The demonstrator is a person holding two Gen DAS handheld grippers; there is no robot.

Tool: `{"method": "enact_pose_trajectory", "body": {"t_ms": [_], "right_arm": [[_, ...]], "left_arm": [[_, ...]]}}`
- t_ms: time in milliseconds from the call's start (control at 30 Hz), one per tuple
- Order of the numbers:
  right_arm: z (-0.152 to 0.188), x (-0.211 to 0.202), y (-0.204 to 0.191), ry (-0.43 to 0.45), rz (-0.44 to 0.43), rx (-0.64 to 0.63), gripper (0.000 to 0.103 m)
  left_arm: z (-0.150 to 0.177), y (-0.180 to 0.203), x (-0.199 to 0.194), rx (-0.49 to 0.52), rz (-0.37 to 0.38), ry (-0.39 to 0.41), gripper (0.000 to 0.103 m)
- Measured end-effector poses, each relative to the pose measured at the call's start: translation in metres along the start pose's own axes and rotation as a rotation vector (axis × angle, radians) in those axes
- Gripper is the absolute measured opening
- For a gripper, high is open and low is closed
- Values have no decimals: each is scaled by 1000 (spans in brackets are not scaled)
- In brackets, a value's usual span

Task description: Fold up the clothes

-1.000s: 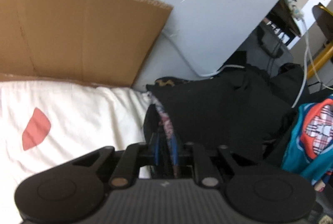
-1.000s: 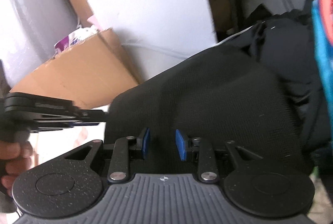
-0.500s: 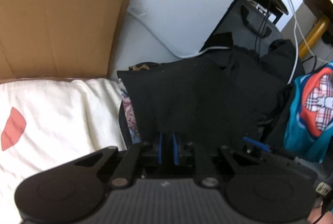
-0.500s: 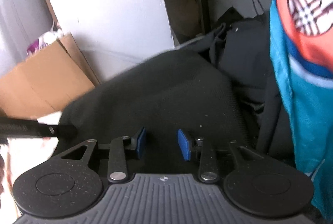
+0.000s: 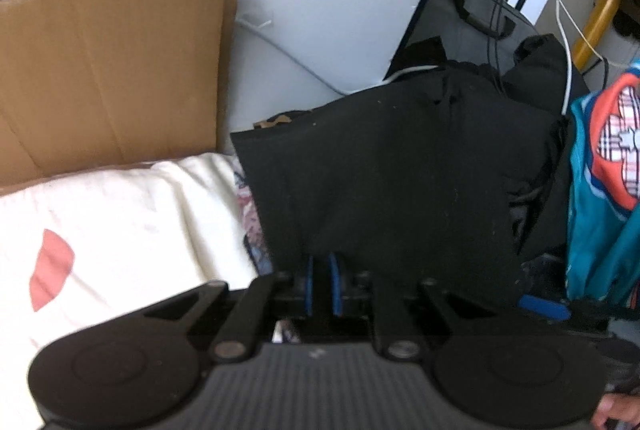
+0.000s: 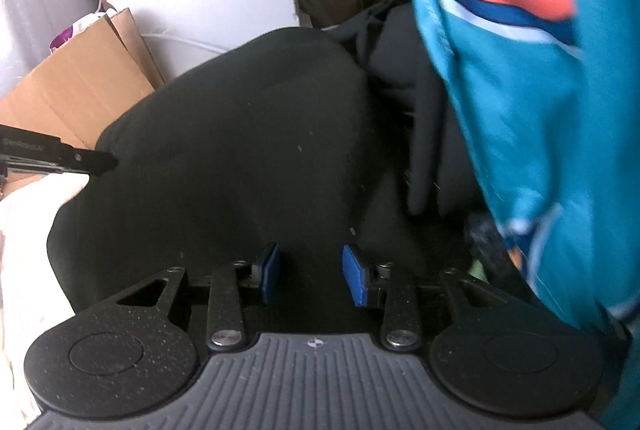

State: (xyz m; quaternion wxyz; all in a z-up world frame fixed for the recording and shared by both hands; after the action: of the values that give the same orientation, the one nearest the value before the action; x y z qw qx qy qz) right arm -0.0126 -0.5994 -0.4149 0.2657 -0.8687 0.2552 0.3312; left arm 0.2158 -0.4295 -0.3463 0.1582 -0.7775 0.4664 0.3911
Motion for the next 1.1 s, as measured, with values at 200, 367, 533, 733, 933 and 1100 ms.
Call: {"method": "enact_pose_trajectory", "body": {"t_ms": [200,367,533,733,933,1100], "right_arm": [[22,-16,8,-58,47,-11,42],[32,-33,17,-58,69,9,42],[24,-47,15,0,57,28,42],[18,-39,0,9,24,25,42],[23,-31,-14,-23,-9,29,42],[28,-25,-21,-66,-6,50,42]], "left_arm": [[14,-2,-23,-57,-36,12,19],[27,4,-35,-110,-17,31,52],[40,10,-28,-136,3,0,56],[46,7,-18,-150,38,2,46],[44,9,-18,-94,64,-12,18],[50,2,-20,-145,40,-62,15]]}}
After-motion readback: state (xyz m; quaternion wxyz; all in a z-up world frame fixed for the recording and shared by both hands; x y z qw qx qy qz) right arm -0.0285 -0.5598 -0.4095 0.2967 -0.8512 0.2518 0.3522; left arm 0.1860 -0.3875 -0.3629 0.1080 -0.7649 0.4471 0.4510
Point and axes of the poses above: each gripper's, at about its wrist camera, not at the fingertips, and x roughly the way its jaws point, y to its right, z to its underside, the point moved 2 cm from there along x, roughly the way its jaws point, and after that the axes turned 10 degrees about x, right-handed, at the moved point
